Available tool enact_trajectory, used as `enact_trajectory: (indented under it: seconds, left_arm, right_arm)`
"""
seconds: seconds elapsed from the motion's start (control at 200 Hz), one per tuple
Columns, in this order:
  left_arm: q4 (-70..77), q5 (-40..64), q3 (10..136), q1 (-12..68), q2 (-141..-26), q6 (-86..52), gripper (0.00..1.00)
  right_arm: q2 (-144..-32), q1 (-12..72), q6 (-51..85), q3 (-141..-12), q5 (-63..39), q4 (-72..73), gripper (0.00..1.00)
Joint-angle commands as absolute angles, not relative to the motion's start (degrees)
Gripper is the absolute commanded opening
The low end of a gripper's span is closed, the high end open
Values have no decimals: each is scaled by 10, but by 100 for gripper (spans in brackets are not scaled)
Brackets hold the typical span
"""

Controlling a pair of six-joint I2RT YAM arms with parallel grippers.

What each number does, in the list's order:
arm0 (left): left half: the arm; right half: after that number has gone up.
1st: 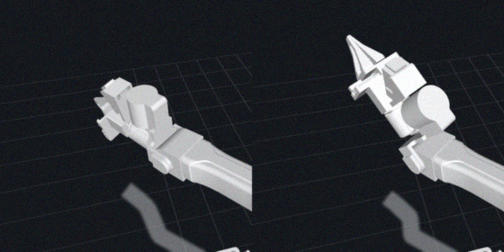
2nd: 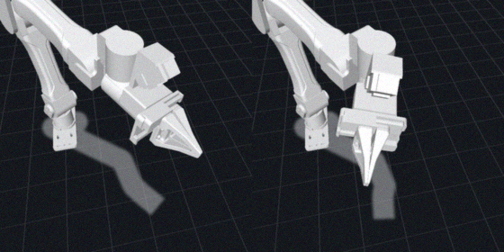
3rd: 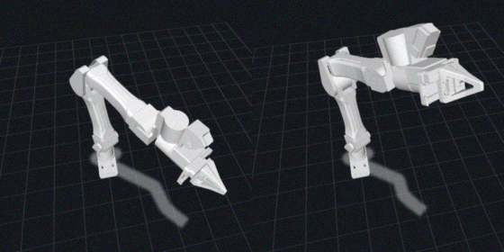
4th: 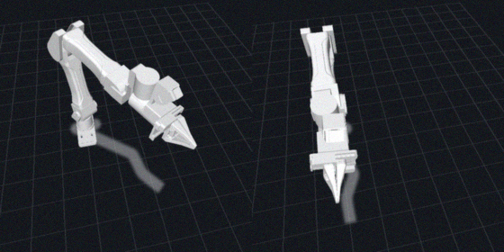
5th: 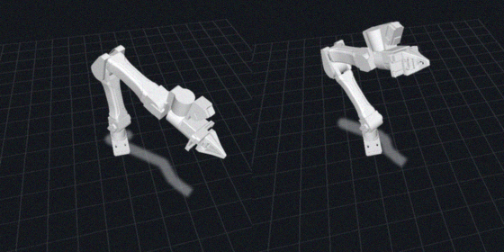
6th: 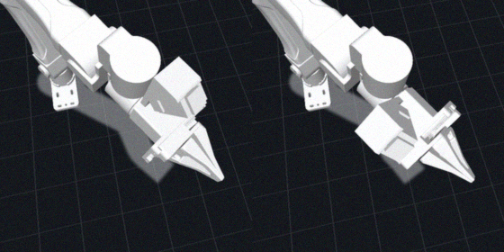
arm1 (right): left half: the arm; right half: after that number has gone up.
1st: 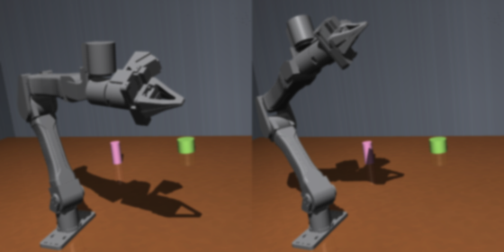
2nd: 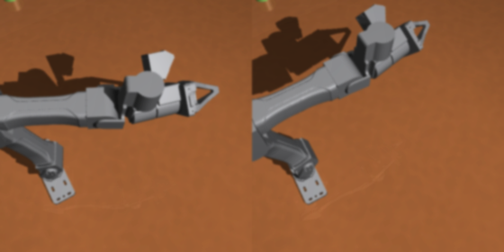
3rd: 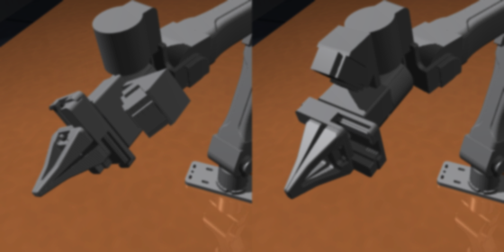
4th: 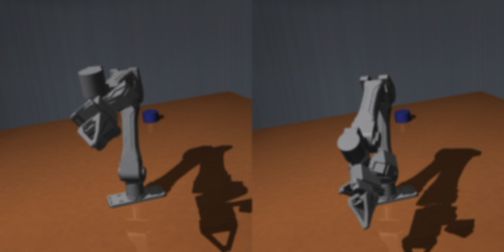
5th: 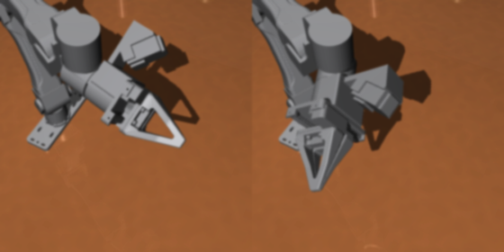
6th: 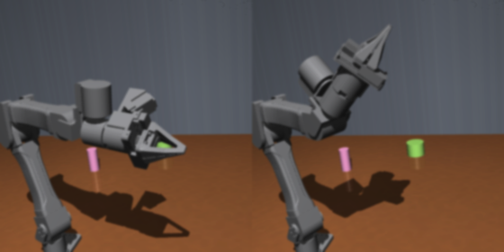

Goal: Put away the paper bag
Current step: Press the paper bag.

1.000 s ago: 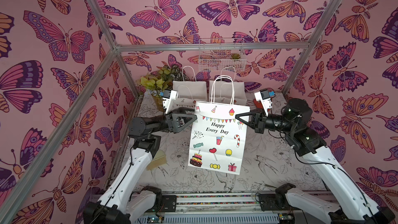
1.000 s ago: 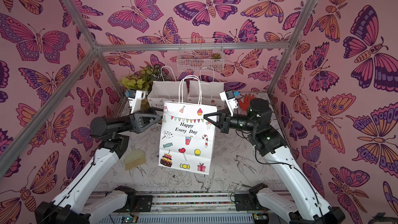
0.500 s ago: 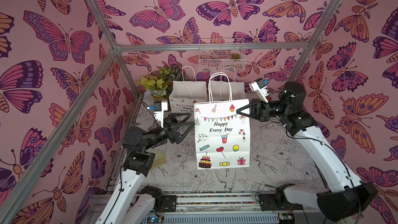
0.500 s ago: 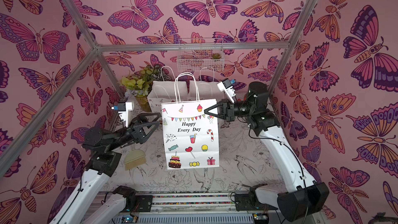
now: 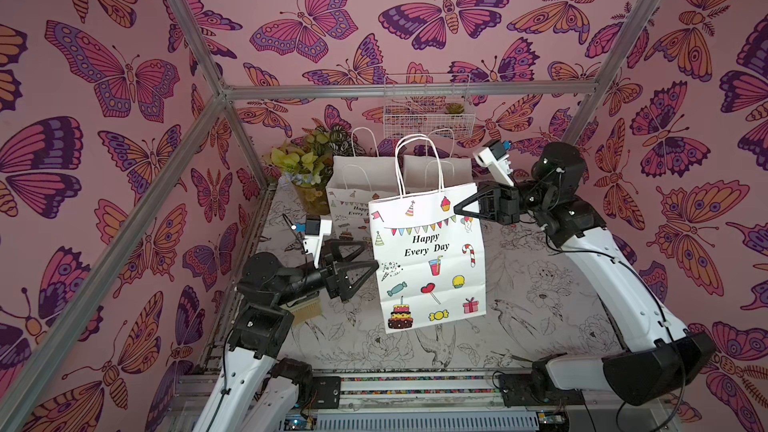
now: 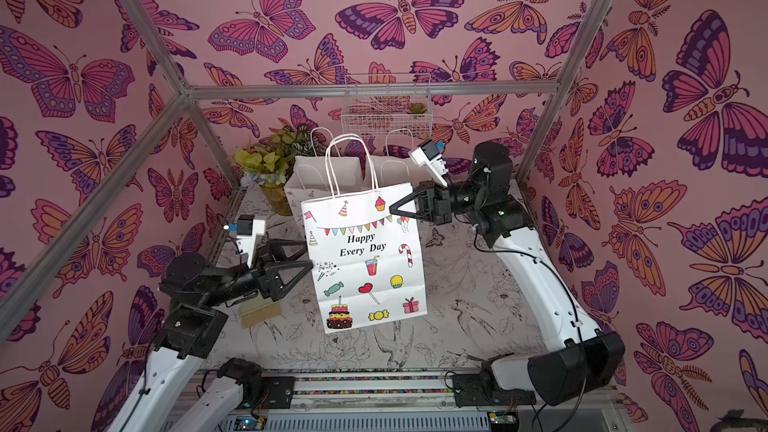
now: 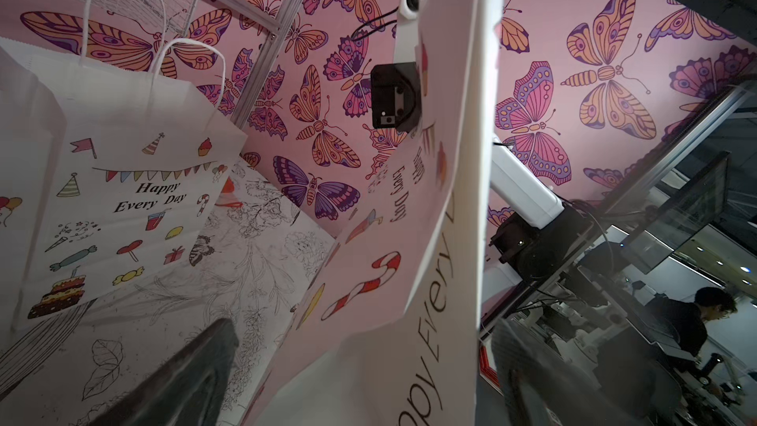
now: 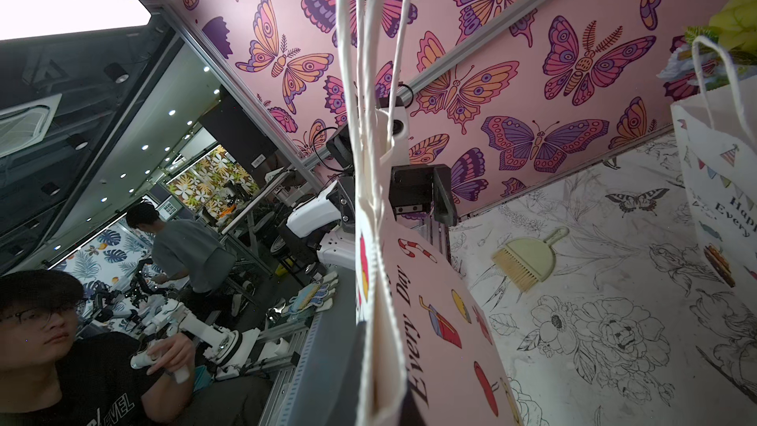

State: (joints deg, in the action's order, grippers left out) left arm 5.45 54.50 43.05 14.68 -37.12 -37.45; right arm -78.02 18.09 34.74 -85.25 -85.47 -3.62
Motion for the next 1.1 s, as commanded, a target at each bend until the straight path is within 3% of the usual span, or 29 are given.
enact_trajectory:
  seconds: [0.0,0.215,0.491,0.671,0.786,0.881,0.936,1.016,1.096]
  left_arm:
    - [51,566,439,157,-364,-358,100]
    - [59,576,448,192,-363,-357,85]
    - [61,581,450,217,-380,-350,37]
    - [62,581,451,223,-381,-348,27]
    - [62,581,450,223,-380,-348,29]
    - [62,576,451,223,-379,-348,63]
    - [61,563,452,223,-376,-349,74]
    - [65,540,456,223,-370,-351,74]
    - [88,527,453,223,-365,-366,68]
  right_arm:
    - [-788,198,382,-863,-845,-9,0]
    - [-783,223,389,-850,-812,-1,0]
    - [-772,226,395,-858,-775,-8,0]
    - [-762,226,333,-877,-735,-103,0]
    - [-751,226,288,-879,-717,-159,0]
    - [-739,226,282,-870,-718,-166,0]
    - [-733,226,276,-865,-722,-173,0]
    - [-724,226,258,-859,-730,-200,0]
    - [-714,225,247,-846,-739,-211,0]
